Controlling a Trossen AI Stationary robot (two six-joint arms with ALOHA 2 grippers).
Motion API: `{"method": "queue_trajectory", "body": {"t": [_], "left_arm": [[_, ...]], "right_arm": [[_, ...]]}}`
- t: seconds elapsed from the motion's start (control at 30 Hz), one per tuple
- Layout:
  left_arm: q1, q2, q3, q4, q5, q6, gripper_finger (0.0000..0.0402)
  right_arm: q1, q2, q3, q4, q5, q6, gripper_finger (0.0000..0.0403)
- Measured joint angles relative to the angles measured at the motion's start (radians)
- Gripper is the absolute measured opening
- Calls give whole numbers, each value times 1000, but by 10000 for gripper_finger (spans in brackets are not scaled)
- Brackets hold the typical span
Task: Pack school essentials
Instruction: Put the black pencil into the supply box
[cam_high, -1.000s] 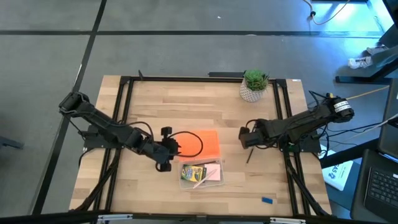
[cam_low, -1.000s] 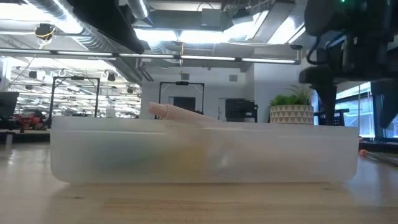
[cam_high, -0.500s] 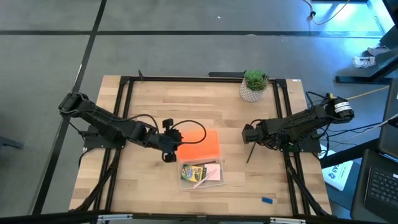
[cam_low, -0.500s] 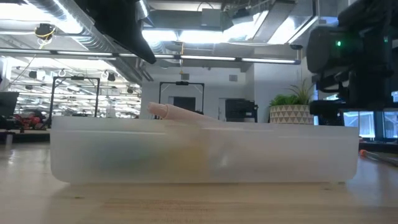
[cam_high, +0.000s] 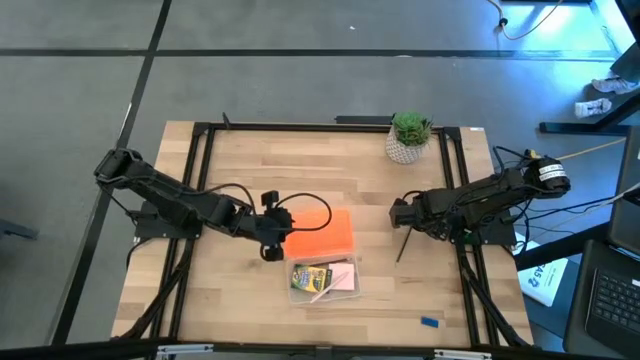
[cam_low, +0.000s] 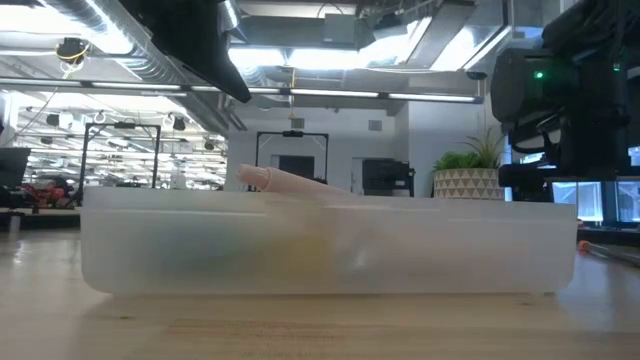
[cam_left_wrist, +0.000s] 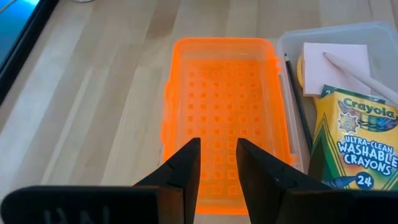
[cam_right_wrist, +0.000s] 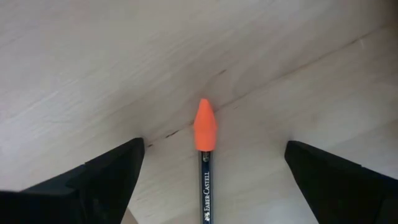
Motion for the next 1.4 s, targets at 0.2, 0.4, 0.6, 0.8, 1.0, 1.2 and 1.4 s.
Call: {"method": "queue_trajectory", "body": {"t": [0.2, 0.4, 0.6, 0.8, 1.0, 1.2, 1.4], "left_arm": [[0, 0, 0, 0, 0, 0, 96], [0, 0, 0, 0, 0, 0, 96], [0, 0, 0, 0, 0, 0, 96], [0, 0, 0, 0, 0, 0, 96], [0, 0, 0, 0, 0, 0, 96], [0, 0, 0, 0, 0, 1, 96], [-2, 0, 0, -1, 0, 1, 96]], "right_arm": [[0, 0, 0, -5, 6, -12, 398], [0, 2, -1, -17, 9, -18, 398], [1, 2, -1, -17, 10, -18, 398], [0, 2, -2, -14, 16, -40, 398], [0, 2, -2, -9, 18, -59, 398], [0, 2, -2, -8, 19, -63, 389], [0, 2, -2, -7, 22, -64, 361]]}}
